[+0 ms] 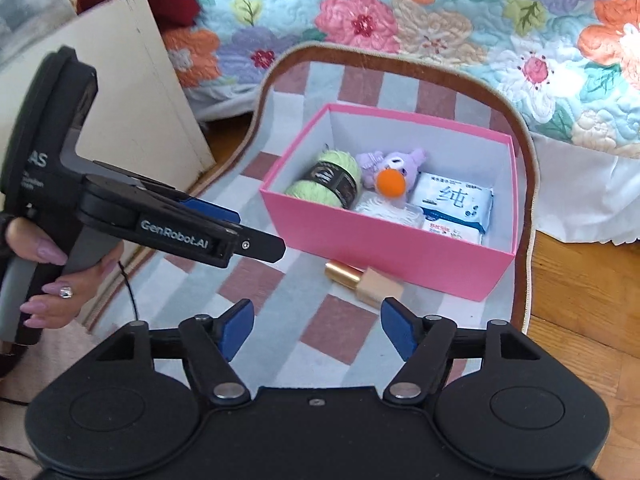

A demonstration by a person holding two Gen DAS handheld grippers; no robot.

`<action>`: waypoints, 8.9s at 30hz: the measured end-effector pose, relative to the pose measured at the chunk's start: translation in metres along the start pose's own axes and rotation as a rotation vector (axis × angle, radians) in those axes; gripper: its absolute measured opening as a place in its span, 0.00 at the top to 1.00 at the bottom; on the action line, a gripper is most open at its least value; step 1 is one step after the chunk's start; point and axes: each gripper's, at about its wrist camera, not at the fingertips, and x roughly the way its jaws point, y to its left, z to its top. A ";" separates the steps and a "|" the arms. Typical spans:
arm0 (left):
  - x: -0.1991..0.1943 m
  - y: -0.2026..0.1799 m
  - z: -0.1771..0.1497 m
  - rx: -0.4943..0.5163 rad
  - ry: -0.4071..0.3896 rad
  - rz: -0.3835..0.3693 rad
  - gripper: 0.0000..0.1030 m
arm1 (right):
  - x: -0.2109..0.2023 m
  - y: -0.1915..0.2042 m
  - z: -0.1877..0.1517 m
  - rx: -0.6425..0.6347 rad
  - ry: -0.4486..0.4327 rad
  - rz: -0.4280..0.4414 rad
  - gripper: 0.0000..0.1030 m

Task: Organize objects

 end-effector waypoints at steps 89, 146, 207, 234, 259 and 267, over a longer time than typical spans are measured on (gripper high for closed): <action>0.088 0.042 -0.035 -0.203 0.074 -0.127 0.46 | 0.136 -0.017 -0.059 0.070 0.065 -0.195 0.32; -0.063 -0.022 0.086 -0.023 -0.232 -0.082 0.50 | 0.017 0.003 0.074 -0.074 -0.247 -0.173 0.33; 0.207 0.035 0.164 -0.285 0.068 -0.027 0.65 | 0.214 -0.130 0.116 -0.001 0.159 -0.345 0.61; 0.118 0.000 0.141 -0.183 0.077 0.132 0.31 | 0.114 -0.105 0.082 0.145 -0.010 -0.274 0.54; -0.083 -0.008 0.047 -0.159 0.063 0.302 0.06 | -0.008 -0.020 0.049 0.093 -0.078 -0.196 0.31; -0.102 -0.011 0.028 -0.158 0.069 0.338 0.06 | -0.018 -0.009 0.034 0.149 -0.075 -0.172 0.23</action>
